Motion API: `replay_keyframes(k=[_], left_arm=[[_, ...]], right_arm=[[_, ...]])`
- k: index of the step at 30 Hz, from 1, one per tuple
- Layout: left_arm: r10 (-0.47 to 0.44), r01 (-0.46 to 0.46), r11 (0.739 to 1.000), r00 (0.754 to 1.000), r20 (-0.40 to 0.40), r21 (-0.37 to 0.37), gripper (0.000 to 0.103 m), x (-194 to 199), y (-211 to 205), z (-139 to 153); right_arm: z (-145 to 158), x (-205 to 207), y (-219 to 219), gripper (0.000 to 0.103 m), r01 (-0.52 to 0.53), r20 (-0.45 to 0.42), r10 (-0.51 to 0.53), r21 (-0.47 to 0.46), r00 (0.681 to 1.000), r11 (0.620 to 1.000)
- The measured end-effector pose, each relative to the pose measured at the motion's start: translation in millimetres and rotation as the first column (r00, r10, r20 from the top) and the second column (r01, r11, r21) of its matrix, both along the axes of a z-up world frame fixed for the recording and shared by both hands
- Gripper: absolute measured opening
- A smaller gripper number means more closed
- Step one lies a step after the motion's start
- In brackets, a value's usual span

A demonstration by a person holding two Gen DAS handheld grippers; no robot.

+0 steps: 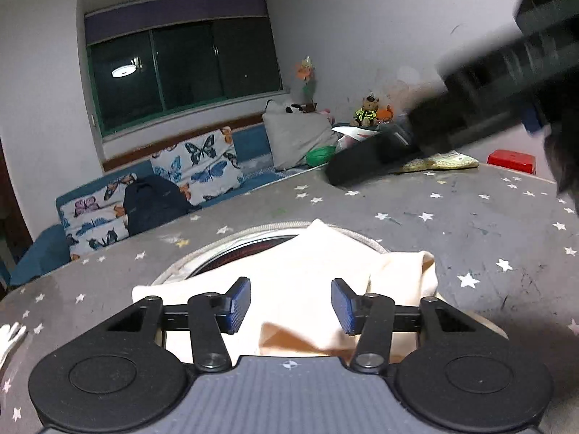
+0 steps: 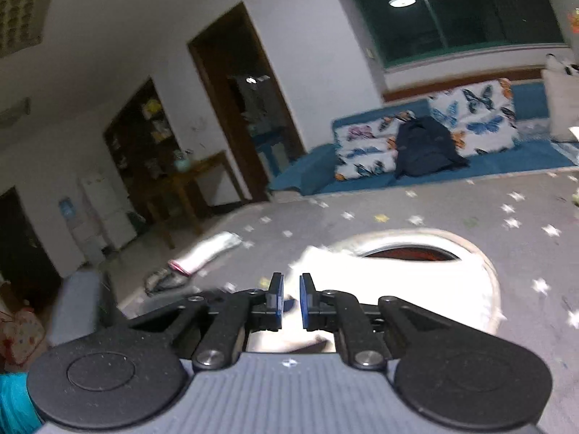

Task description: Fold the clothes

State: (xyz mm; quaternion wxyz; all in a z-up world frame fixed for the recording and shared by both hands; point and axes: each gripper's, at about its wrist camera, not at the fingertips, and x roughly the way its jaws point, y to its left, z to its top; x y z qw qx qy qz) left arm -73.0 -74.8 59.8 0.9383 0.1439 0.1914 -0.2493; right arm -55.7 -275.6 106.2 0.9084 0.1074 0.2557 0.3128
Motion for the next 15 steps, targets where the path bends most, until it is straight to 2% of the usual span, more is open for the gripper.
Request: replay_keyframes(k=[3, 10, 15], left_arm=[[-0.023, 0.023, 0.999, 1.000, 0.005, 0.027, 0.056, -4.5, 9.3, -1.0], [-0.128, 0.120, 0.978, 0.991, 0.041, 0.169, 0.057, -23.5, -1.7, -10.8], [-0.258, 0.241, 0.924, 0.966, 0.022, 0.296, 0.057, -24.3, -24.4, -27.2]], right_arm=[[-19.9, -4.2, -6.5, 0.025, 0.040, -0.048, -0.043, -0.059, 0.998, 0.997], [-63.9, -8.6, -6.2, 0.025, 0.060, -0.149, -0.080, -0.138, 0.986, 0.989], [-81.9, -7.6, -11.7, 0.024, 0.081, -0.216, -0.103, -0.111, 0.971, 0.991]])
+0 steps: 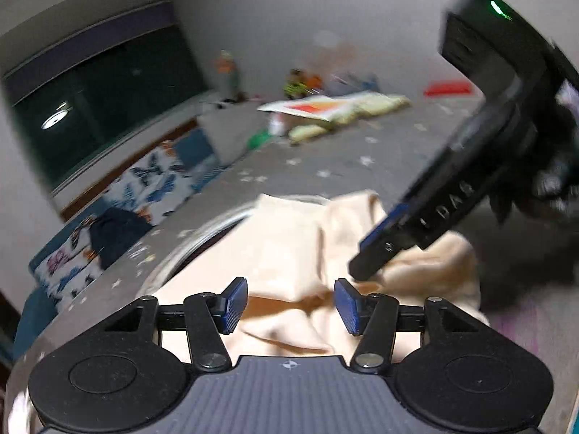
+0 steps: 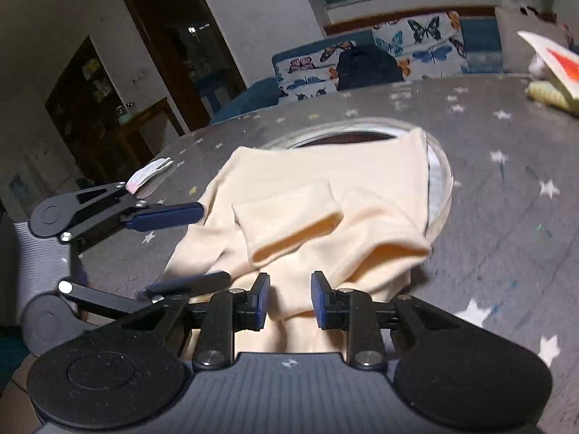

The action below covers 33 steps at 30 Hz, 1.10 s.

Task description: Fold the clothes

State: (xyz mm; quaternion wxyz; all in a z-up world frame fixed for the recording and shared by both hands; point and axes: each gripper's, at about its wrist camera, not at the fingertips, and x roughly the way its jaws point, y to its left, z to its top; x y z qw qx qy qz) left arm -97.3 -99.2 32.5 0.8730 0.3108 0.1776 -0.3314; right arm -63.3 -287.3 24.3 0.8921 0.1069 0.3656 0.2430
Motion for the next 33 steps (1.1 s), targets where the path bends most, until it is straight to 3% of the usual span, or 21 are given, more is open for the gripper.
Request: replay_keyframes(k=[6, 8, 10, 11, 13, 15, 18, 20, 24, 29, 33], left_arm=[[-0.041, 0.040, 0.993, 0.999, 0.008, 0.109, 0.055, 22.8, -15.4, -16.4], [-0.059, 0.057, 0.989, 0.998, 0.009, 0.137, 0.044, 28.1, -18.8, -20.2], [-0.057, 0.056, 0.989, 0.998, 0.003, 0.139, 0.020, 32.8, -18.5, -23.6], [-0.055, 0.054, 0.989, 0.998, -0.001, 0.138, 0.016, 35.2, -18.1, -25.1], [-0.017, 0.018, 0.996, 1.000, -0.013, 0.086, 0.008, 36.1, -11.2, -21.2], [0.028, -0.027, 0.999, 0.999, -0.029, 0.023, 0.007, 36.1, -2.9, -15.7], [0.120, -0.128, 0.985, 0.990, -0.073, -0.115, 0.006, 35.5, 18.4, 0.3], [0.191, -0.212, 0.951, 0.975, -0.111, -0.227, 0.006, 34.7, 37.2, 13.6], [0.311, -0.355, 0.840, 0.935, -0.171, -0.410, 0.005, 26.3, 79.4, 38.2], [0.417, -0.443, 0.759, 0.894, -0.165, -0.478, 0.005, 0.5, 115.9, 52.4], [0.494, -0.504, 0.704, 0.854, -0.164, -0.500, 0.005, -19.8, 142.3, 56.2]], right_arm=[[-5.7, -0.4, -3.8, 0.025, 0.001, -0.014, 0.000, 0.036, 1.000, 0.999], [-7.0, 0.4, -3.4, 0.025, 0.002, -0.019, -0.001, 0.048, 1.000, 0.999], [-7.2, 0.6, -4.0, 0.025, 0.006, -0.022, -0.005, 0.062, 1.000, 0.998], [-7.7, 0.4, -4.4, 0.025, 0.008, -0.022, -0.007, 0.066, 1.000, 0.998], [-8.7, -0.1, -5.4, 0.025, 0.015, -0.023, -0.013, 0.077, 1.000, 0.997], [-9.2, -0.7, -5.8, 0.025, 0.021, -0.024, -0.019, 0.086, 1.000, 0.996], [-9.7, -1.5, -4.1, 0.025, 0.024, -0.021, -0.023, 0.082, 1.000, 0.996], [-9.9, -2.4, -2.1, 0.027, 0.026, -0.017, -0.025, 0.076, 1.000, 0.997], [-6.4, -4.1, 6.8, 0.035, 0.024, 0.001, -0.024, 0.039, 1.000, 0.999], [6.5, -9.5, 33.2, 0.045, -0.004, 0.080, 0.009, -0.063, 0.997, 0.998], [13.3, -11.3, 57.3, 0.055, -0.069, 0.097, 0.077, -0.074, 0.992, 0.995]])
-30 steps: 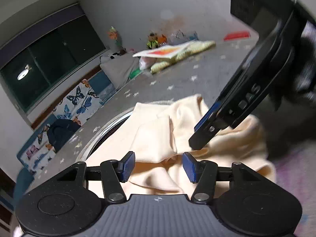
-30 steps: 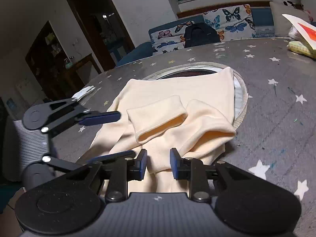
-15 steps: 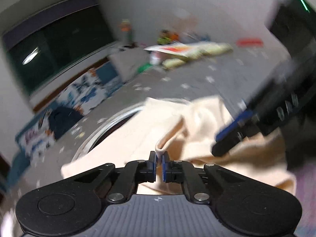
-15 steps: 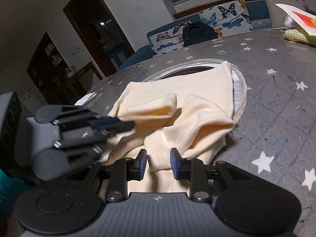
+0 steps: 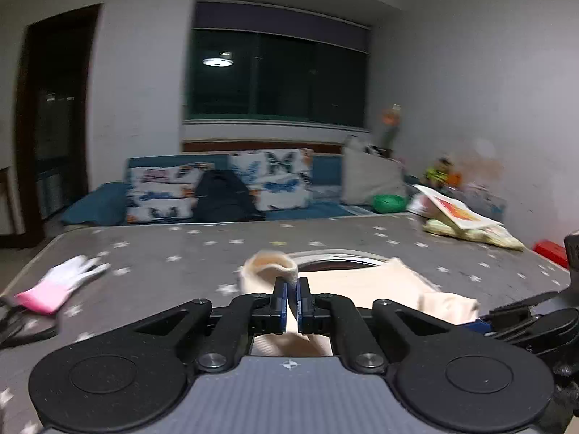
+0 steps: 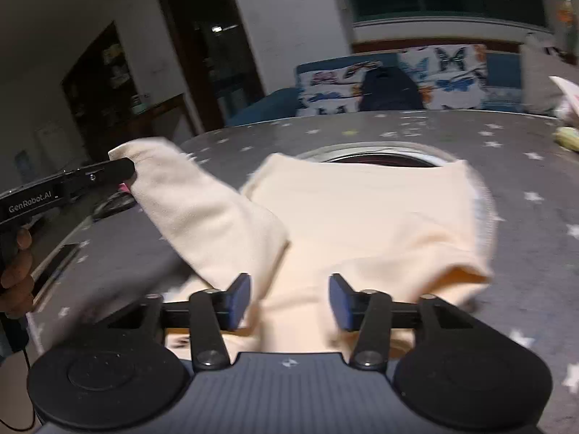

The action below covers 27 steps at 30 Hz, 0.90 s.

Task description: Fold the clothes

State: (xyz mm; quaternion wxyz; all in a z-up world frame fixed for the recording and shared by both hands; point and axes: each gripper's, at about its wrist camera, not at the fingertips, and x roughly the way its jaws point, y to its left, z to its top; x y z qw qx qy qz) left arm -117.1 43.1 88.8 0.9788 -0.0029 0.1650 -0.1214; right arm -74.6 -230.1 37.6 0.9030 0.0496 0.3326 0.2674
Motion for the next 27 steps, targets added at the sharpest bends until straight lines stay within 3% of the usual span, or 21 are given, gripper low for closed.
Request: replay_keyframes(k=[5, 13, 23, 27], left_arm=[[0.117, -0.118, 0.993, 0.993, 0.027, 0.004, 0.005, -12.7, 34.9, 8.5], [0.256, -0.264, 0.963, 0.961, 0.107, 0.062, 0.005, -18.0, 82.7, 27.7], [0.314, -0.307, 0.937, 0.949, -0.018, 0.165, 0.006, -11.0, 103.9, -13.0], [0.359, -0.337, 0.914, 0.931, -0.065, 0.224, 0.008, -2.7, 109.1, -32.0]], right_arm=[[0.3, -4.7, 33.9, 0.055, -0.111, -0.012, 0.111, -0.010, 0.994, 0.994], [7.7, -15.1, 76.4, 0.056, -0.235, -0.001, 0.235, -0.006, 0.972, 0.972], [-9.9, -25.0, 132.8, 0.056, -0.373, -0.005, 0.373, -0.069, 0.928, 0.925], [-16.9, -32.2, 141.2, 0.056, -0.393, -0.014, 0.393, -0.093, 0.919, 0.915]])
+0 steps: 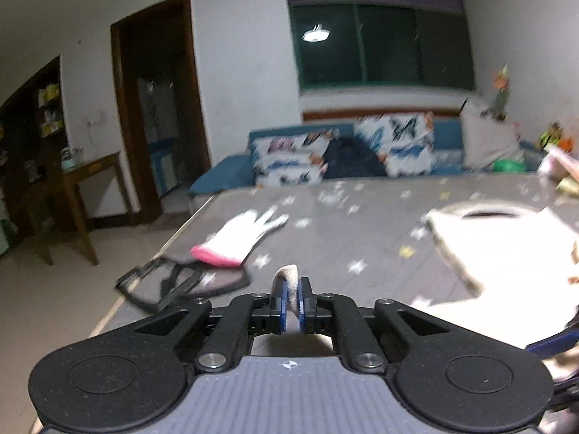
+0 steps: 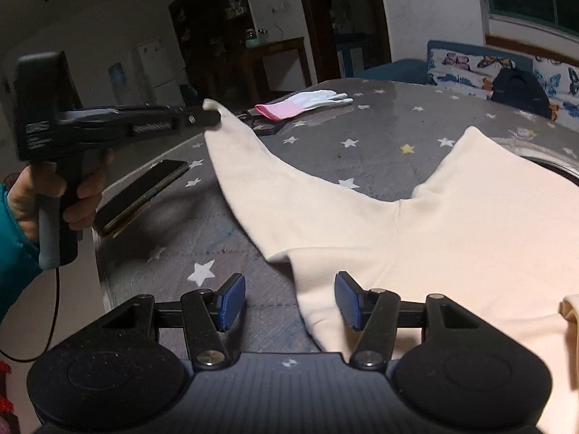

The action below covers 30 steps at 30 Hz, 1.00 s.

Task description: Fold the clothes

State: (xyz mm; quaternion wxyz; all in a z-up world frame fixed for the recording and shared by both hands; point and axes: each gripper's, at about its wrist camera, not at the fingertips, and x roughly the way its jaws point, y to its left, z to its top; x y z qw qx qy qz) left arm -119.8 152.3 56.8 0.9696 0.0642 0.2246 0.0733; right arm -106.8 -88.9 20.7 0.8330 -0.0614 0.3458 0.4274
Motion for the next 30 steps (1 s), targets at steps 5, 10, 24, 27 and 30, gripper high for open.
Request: replay_keyframes(k=[5, 10, 24, 27, 30], left_arm=[[0.070, -0.059, 0.992, 0.993, -0.099, 0.112, 0.014, 17.1, 5.5, -22.1], [0.092, -0.085, 0.994, 0.990, -0.103, 0.070, 0.018, 16.2, 13.3, -19.3], [-0.060, 0.052, 0.998, 0.970, -0.238, -0.037, 0.019, 68.0, 1.5, -33.6], [-0.060, 0.055, 0.998, 0.969, -0.240, -0.029, 0.020, 74.2, 4.0, -36.9], [-0.052, 0.059, 0.998, 0.971, -0.233, 0.024, 0.021, 77.9, 2.9, -38.4]], right_arm=[[2.7, -3.7, 2.4, 0.056, -0.035, -0.007, 0.035, 0.000, 0.999, 0.999], [7.8, -2.8, 4.3, 0.056, -0.027, 0.002, 0.027, 0.029, 1.000, 0.999], [14.3, 4.3, 18.9, 0.056, -0.048, 0.020, 0.047, 0.046, 0.999, 0.998], [11.9, 12.1, 20.4, 0.056, -0.033, -0.004, 0.033, 0.045, 0.999, 0.998], [2.7, 7.1, 20.3, 0.057, -0.065, -0.022, 0.065, 0.021, 0.998, 0.998]])
